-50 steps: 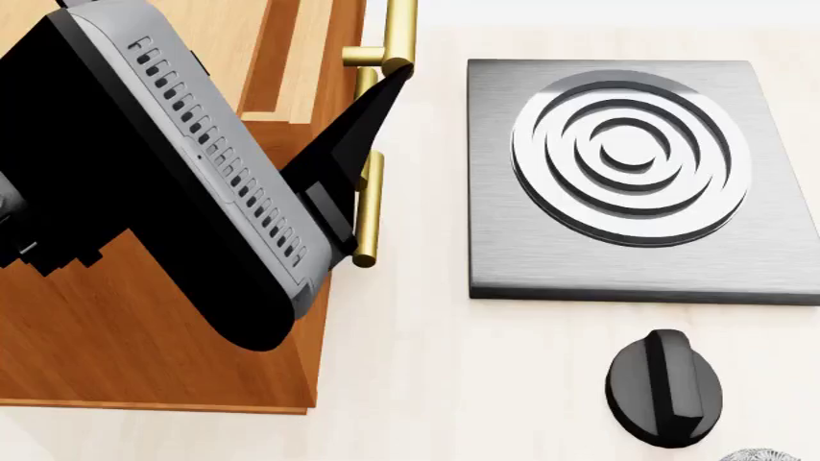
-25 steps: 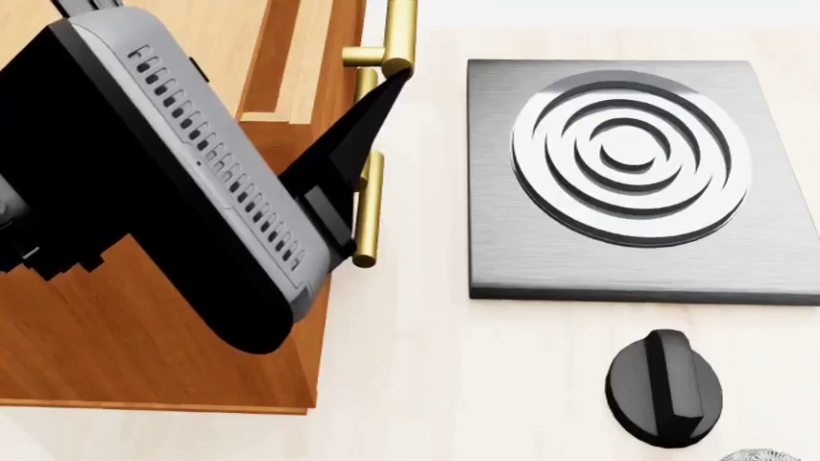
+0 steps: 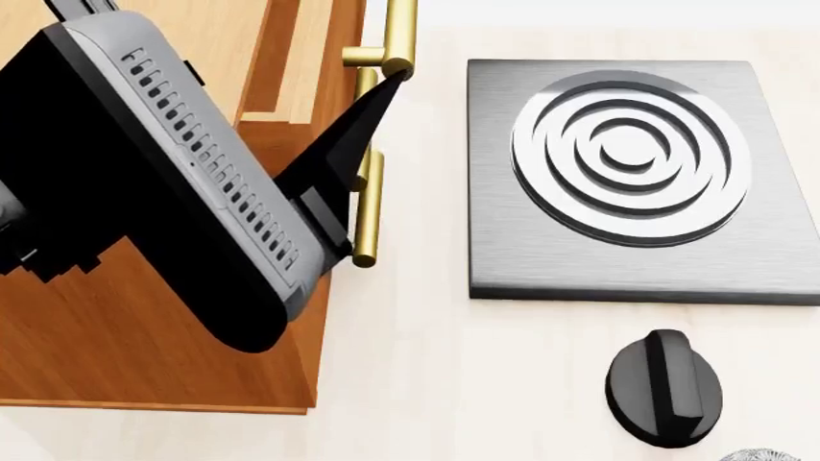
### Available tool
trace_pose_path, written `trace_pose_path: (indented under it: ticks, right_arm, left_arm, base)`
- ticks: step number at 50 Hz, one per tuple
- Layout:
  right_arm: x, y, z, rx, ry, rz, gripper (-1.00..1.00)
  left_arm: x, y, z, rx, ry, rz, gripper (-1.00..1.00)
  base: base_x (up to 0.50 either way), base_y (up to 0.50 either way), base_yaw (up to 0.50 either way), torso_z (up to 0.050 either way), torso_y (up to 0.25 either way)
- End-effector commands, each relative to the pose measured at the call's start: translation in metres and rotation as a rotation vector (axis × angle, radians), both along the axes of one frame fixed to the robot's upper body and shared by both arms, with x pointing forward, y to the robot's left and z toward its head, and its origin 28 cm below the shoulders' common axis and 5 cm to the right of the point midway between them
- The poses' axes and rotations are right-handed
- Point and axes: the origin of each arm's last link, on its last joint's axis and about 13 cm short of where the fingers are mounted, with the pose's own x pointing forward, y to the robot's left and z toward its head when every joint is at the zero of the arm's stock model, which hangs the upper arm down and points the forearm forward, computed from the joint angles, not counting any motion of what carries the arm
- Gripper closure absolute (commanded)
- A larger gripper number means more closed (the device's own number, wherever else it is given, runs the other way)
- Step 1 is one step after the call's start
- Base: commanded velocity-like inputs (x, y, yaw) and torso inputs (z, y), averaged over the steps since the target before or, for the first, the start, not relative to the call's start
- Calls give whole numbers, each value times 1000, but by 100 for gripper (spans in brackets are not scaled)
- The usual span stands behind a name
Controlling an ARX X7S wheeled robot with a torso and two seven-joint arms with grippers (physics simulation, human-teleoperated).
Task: Pick the akita bowl on the wooden cabinet and place it on the plate.
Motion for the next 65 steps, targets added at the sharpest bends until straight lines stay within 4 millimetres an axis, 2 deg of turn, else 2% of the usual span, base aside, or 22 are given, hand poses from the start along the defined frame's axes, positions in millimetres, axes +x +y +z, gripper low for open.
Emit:
trace_pose_path:
  ticks: [1,13,50,65]
  right_arm:
    - [6,-8,-5,46,54,-4,100]
    - [8,-11,-12,60,85,-6,100]
    - [17,-32,-60,168,203,-79,100]
    - [22,-35,-67,173,236,-79,100]
  left_arm:
    - [1,0,-1,-3,1,0,-100]
    - [1,0,-3,-8,6,-1,-100]
    - [1,0,-3,-4,6,1,-100]
    - [2,1,-5,-10,9,2,-100]
  base:
    - [0,0,0,0,0]
    - [0,0,0,0,0]
    - [0,0,0,0,1]
    - [0,0,0,0,0]
